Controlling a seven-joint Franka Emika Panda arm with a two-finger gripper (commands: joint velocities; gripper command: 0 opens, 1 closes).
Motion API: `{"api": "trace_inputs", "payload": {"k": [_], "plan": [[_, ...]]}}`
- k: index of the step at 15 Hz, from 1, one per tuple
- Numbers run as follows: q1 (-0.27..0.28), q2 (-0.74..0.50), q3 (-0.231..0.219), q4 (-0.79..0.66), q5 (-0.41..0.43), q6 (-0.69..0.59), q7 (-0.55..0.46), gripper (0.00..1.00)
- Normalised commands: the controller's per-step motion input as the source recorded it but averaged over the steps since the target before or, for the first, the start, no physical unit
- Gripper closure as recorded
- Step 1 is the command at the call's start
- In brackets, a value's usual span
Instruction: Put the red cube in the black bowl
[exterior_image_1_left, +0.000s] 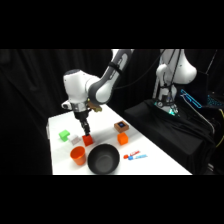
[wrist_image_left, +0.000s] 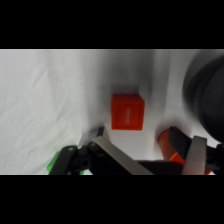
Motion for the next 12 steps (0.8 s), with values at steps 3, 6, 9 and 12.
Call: {"api": "trace_inputs", "payload": {"k": [3, 6, 9, 12], "plan": [[-0.070, 0.20, 0.037, 0.20, 0.088, 0.12, -0.09, 0.00], [-0.051, 0.20, 0.023, 0.19, 0.071, 0.13, -0.06, 0.00], [-0.038, 0.19, 0.015, 0.19, 0.069, 0.13, -0.03, 0.00], [-0.029, 0.18, 0.009, 0.20, 0.069, 0.12, -0.01, 0.00]]}}
